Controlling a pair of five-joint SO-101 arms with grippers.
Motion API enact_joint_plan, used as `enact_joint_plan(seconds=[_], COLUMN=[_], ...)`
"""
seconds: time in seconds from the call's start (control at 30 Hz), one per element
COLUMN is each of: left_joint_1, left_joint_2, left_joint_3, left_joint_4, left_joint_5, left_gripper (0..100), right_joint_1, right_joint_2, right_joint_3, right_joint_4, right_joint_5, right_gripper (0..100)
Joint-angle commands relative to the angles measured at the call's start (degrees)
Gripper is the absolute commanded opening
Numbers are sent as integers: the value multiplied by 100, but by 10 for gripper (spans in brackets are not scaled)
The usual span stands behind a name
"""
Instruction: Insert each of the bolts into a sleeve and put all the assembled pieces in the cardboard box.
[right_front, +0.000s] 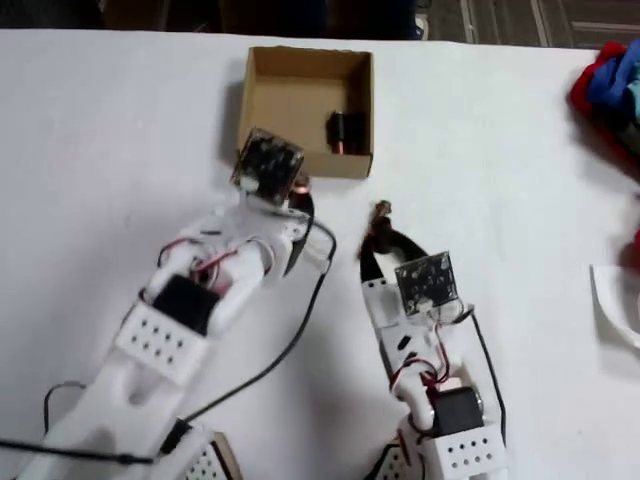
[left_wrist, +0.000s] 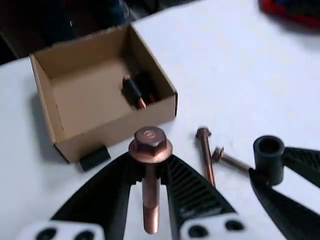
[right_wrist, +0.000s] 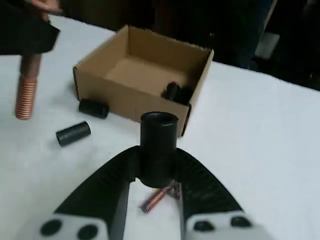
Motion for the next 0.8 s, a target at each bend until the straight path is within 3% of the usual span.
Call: enact_joint_plan(seconds=[0.0, 0.1, 0.2, 0.4, 0.57, 0.77], left_joint_1=[18, 18, -132, -158, 396, 695], left_joint_2=[-536, -396, 26, 1046, 1275, 1284], left_joint_3=[505, 523, 22, -1543, -2018, -2026], left_joint_4=[-1679, -2312, -2374, -1081, -580, -563], left_joint_5=[-18, 35, 598, 2057, 2189, 2189], left_gripper=[25, 25, 25, 25, 25, 25], right_joint_1=[-365, -585, -585, -585, -532, 136], right_joint_2=[-92, -48, -40, -40, -31, -31], right_joint_3=[70, 62, 62, 62, 62, 62], right_joint_4=[-374, -558, -532, -514, -479, -435], right_joint_5=[-220, -923, -1521, -1196, -721, -659], right_gripper=[19, 19, 19, 19, 19, 19])
